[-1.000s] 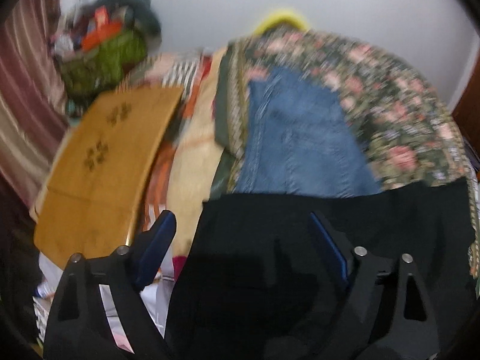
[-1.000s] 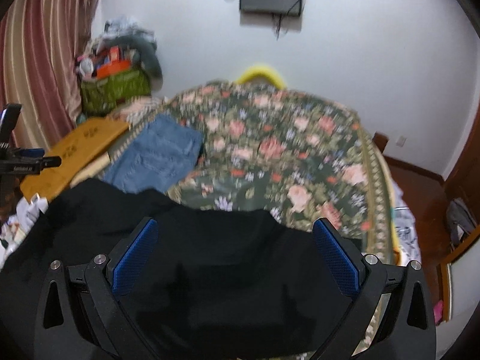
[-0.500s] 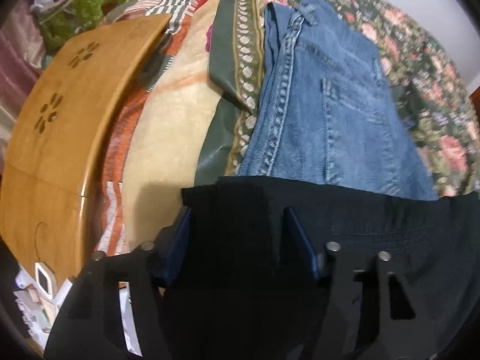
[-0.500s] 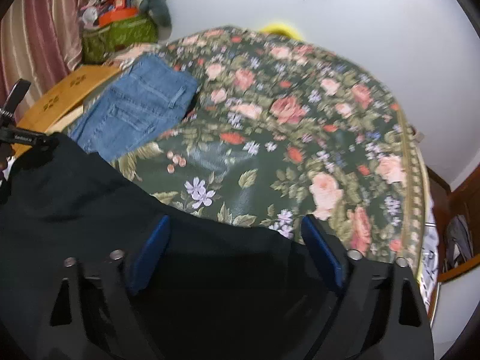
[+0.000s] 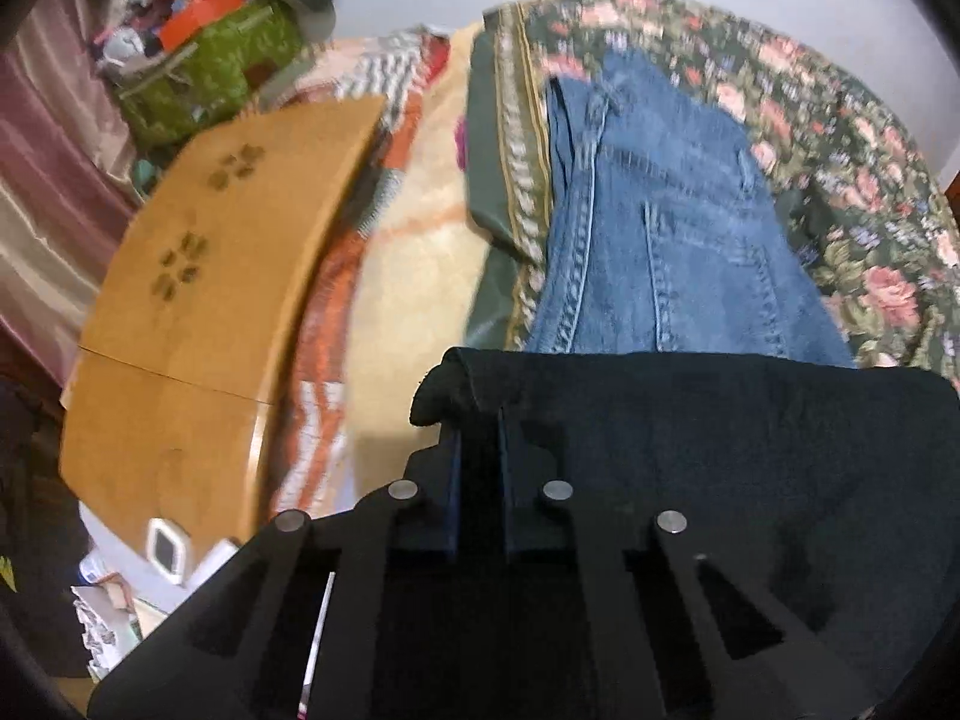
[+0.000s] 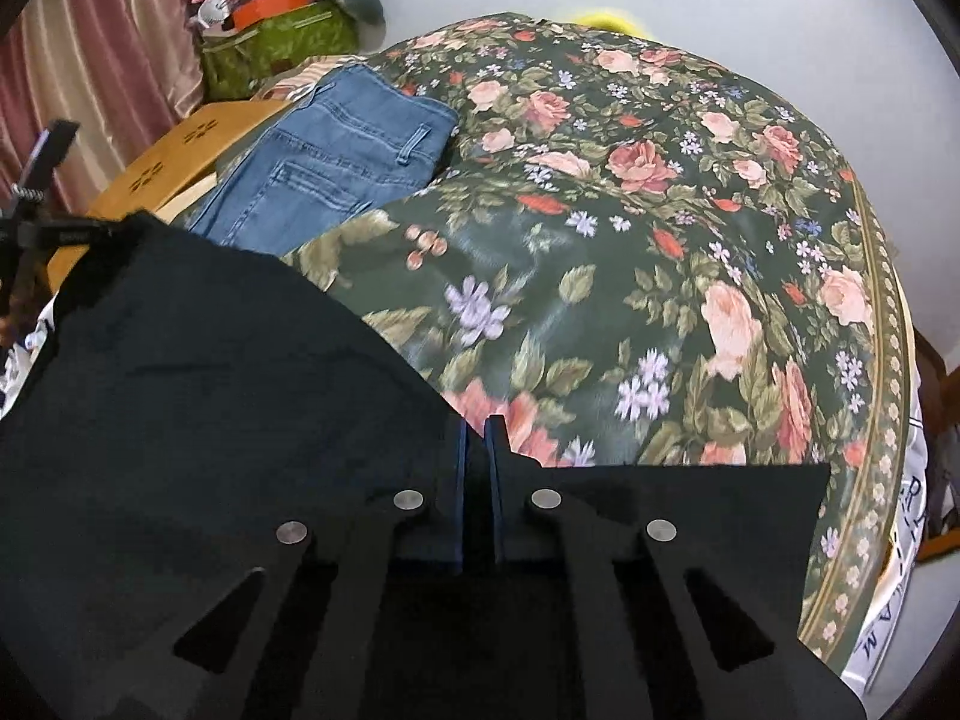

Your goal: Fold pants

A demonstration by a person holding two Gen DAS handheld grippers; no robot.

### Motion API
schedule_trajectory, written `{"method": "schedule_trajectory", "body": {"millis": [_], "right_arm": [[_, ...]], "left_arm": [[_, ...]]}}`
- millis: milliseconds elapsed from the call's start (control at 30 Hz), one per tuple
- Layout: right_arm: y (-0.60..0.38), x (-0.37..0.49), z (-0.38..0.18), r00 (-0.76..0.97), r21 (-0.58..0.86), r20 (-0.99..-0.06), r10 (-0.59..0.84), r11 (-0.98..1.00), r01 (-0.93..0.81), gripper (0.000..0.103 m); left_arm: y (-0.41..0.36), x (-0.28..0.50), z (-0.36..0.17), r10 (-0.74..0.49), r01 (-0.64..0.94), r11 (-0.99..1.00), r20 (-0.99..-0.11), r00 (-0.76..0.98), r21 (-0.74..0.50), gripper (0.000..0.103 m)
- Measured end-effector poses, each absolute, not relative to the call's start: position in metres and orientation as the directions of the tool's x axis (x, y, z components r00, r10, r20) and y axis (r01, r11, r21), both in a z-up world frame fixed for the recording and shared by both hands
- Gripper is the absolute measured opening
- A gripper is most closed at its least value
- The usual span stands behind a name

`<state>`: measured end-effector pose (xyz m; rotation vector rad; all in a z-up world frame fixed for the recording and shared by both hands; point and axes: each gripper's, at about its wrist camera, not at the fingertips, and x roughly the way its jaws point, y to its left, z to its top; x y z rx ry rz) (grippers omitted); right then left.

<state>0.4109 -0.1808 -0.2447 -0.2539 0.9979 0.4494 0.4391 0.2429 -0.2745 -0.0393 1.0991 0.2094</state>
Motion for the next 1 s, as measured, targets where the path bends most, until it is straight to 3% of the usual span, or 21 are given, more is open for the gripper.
{"method": "schedule_trajectory", "body": {"millis": [467, 700, 1000], "right_arm": [[-0.194, 0.338, -0.156, 0.623, -0.008, -0.73, 0.281, 0.908, -0.418, 0.004], [-0.19, 0.272, -0.128, 0.657, 0.02, -0.681, 0.322, 0.906, -0.423, 0.004], [-0.166, 0.192, -0.142, 0.625, 0.058, -0.694, 0.358, 0.893, -0.447, 0.004]], "left_arm": [[0.231, 0.342, -0.169, 0.173, -0.153, 0.983, -0.77, 0.614, 0.099, 0.009], [0.24, 0.276, -0.161, 0.173, -0.187, 0.98, -0.757, 0.63, 0.069, 0.008], [0.258, 0.2, -0.187, 0.187, -0.215, 0.974, -0.774, 0.605, 0.068, 0.005]]}}
